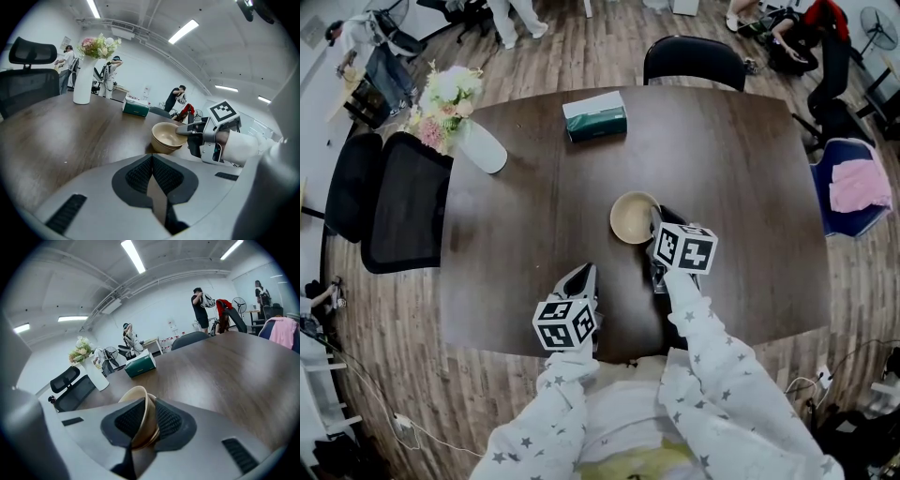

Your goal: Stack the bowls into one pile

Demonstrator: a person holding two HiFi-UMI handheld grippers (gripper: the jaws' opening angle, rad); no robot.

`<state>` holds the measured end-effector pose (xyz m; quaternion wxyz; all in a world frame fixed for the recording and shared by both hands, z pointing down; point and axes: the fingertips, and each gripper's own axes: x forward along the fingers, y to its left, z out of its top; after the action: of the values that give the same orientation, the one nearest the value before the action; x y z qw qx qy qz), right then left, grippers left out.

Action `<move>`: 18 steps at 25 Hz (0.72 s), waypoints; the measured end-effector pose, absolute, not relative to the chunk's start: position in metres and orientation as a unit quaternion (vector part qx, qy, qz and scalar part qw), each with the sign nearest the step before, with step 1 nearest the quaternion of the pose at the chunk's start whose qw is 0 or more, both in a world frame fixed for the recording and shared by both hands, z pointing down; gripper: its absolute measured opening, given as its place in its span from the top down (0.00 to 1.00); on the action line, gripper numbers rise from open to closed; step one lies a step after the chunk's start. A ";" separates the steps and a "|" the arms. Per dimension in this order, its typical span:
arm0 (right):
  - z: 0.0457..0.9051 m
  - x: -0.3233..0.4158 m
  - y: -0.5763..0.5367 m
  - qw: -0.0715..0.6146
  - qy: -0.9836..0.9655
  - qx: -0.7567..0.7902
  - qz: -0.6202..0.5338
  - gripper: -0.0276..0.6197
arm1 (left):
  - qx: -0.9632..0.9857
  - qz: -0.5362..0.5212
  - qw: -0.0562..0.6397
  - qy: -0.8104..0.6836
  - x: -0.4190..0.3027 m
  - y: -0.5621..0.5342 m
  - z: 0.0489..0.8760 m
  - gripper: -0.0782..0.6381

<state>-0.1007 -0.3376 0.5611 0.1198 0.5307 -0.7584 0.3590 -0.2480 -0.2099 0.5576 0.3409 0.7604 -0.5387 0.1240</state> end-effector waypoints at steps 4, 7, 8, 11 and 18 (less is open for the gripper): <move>0.561 -0.101 -0.337 0.128 -0.767 0.523 0.349 0.86 | 0.761 0.123 0.339 -0.539 -0.245 -0.211 0.557 0.85; 0.560 -0.100 -0.337 0.117 -0.770 0.520 0.351 0.81 | 0.762 0.121 0.336 -0.541 -0.246 -0.212 0.556 0.85; 0.560 -0.099 -0.336 0.116 -0.770 0.520 0.351 0.79 | 0.761 0.119 0.335 -0.542 -0.246 -0.212 0.556 0.85; 0.558 -0.094 -0.335 0.110 -0.770 0.521 0.351 0.79 | 0.760 0.116 0.331 -0.547 -0.248 -0.213 0.554 0.85; 0.546 -0.079 -0.322 0.085 -0.783 0.503 0.356 0.84 | 0.761 0.111 0.318 -0.554 -0.243 -0.212 0.543 0.85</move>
<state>-0.0790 -0.3216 0.5459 0.0849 0.5034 -0.7829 0.3555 -0.2427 -0.2122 0.5426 0.3180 0.7615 -0.5539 0.1108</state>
